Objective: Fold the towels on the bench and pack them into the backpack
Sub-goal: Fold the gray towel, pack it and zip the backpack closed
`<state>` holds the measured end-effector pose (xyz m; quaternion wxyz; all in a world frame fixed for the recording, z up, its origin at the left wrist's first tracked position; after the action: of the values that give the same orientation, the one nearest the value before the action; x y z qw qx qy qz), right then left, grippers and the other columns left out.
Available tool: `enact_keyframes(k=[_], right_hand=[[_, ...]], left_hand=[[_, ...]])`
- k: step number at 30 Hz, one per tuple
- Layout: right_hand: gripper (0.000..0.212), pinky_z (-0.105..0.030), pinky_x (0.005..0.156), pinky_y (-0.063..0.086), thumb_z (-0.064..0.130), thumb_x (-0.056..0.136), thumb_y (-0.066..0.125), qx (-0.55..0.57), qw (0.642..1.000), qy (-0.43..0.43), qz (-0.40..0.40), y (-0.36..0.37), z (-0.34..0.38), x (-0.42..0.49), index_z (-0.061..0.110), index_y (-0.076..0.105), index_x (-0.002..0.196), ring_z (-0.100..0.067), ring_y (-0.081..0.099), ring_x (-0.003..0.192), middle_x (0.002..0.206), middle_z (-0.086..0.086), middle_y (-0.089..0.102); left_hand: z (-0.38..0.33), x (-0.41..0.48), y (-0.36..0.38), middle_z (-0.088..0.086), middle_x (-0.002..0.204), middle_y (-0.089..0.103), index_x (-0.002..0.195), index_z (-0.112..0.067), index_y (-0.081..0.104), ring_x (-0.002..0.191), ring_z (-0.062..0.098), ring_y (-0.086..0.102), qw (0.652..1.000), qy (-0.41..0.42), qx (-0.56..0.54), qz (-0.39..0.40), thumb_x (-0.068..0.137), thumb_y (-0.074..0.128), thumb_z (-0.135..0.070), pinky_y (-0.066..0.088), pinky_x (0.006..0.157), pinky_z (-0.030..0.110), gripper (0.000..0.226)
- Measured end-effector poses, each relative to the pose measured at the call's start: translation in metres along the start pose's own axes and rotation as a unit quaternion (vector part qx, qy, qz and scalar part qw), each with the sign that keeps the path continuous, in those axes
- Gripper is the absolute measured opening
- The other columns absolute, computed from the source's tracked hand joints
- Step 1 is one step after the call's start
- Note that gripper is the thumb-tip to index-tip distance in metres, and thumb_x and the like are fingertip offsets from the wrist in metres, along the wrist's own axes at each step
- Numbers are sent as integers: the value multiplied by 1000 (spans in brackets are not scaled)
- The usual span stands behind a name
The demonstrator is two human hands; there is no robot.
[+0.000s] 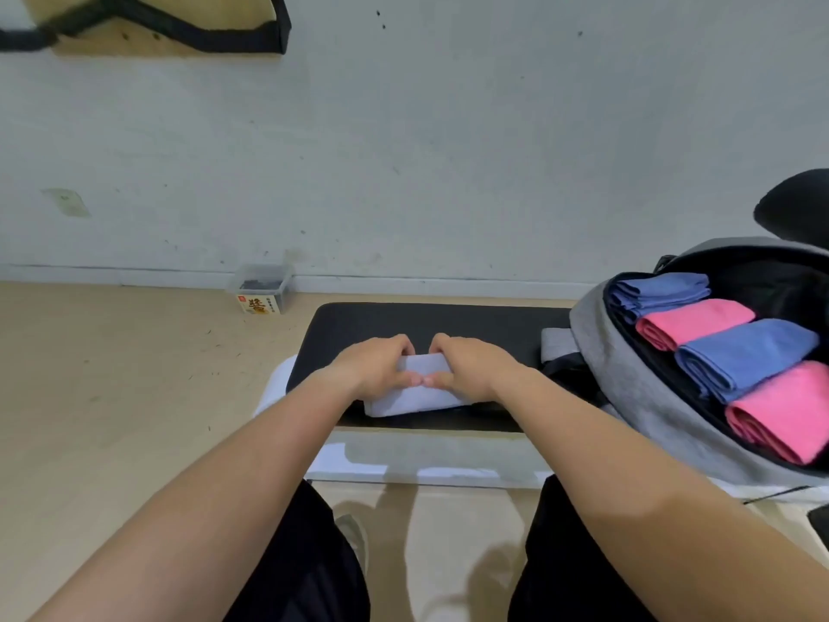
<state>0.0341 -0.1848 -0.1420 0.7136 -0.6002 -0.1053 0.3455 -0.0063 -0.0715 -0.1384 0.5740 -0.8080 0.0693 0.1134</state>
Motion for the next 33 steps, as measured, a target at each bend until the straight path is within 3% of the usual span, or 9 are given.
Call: enact_keyframes(k=[6,10,12,15,17,22,25,29,33], right_hand=[[49,-37,85,50,53,75,74,55,998,-9,-5,-35,-25,-40,32,53,114,-15,56,101,112,9,59],[84,-32,102,42,54,75,76,155,977,41,-139,-83,-80,-76,21,40,143,-18,51,124,137,2,51],[78,-30,98,43,50,81,73,234,948,87,-196,-95,-116,-98,15,40,143,-20,56,120,130,0,56],[34,-15,78,48,41,93,63,361,907,84,-200,-93,-137,-123,21,59,119,-10,66,102,105,13,67],[16,-9,62,45,25,101,54,518,831,69,-188,-88,-141,-133,15,61,112,-1,67,78,92,11,67],[33,-22,56,46,37,98,56,641,738,94,-188,-81,-177,-153,15,64,121,-11,65,72,90,2,72],[27,-25,64,56,23,96,60,674,700,84,-220,-91,-198,-171,7,64,119,-17,73,89,103,-6,75],[25,-28,71,57,21,86,75,603,734,112,-293,-111,-237,-190,7,68,106,-24,73,94,99,-8,76],[44,-34,77,59,25,75,85,471,788,181,-353,-137,-275,-202,13,66,112,-19,70,88,99,-7,71]], left_hand=[[-56,-14,-11,-6,96,59,106,-28,55,86,16,58,992,79,101,2,89,53,-61,51,76,38,37],[-100,-8,-38,-7,88,61,94,-26,56,81,16,58,992,103,-40,-65,88,56,-57,48,72,38,32],[-120,-1,-44,-11,86,62,89,-29,55,80,15,60,981,107,-134,-94,89,58,-53,45,66,35,24],[-157,8,-44,-10,87,62,86,-28,53,78,12,59,950,109,-266,-124,93,59,-48,40,62,29,22],[-184,14,-40,-6,93,65,94,-22,58,82,12,62,930,114,-324,-131,94,59,-47,43,63,29,25],[-238,26,-21,-2,104,71,109,-17,64,93,17,69,880,127,-444,-110,86,59,-59,56,83,39,48],[-266,30,-8,-2,103,72,108,-16,65,95,15,69,858,154,-487,-61,94,60,-47,55,79,29,35],[-285,43,0,-3,98,73,98,-19,70,94,19,67,889,167,-423,-55,87,52,-52,52,86,43,38],[-300,62,-3,-9,129,61,122,-30,66,110,21,49,953,257,-102,-128,93,48,-20,43,98,39,36]])
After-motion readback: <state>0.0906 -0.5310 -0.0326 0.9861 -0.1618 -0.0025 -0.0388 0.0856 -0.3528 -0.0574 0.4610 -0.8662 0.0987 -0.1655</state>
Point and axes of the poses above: each hand's wrist, its own x-axis towards the middle knuckle, its own y-axis out of the palm, z = x × y, the point moved 10 cm from there along x, towards the middle knuckle
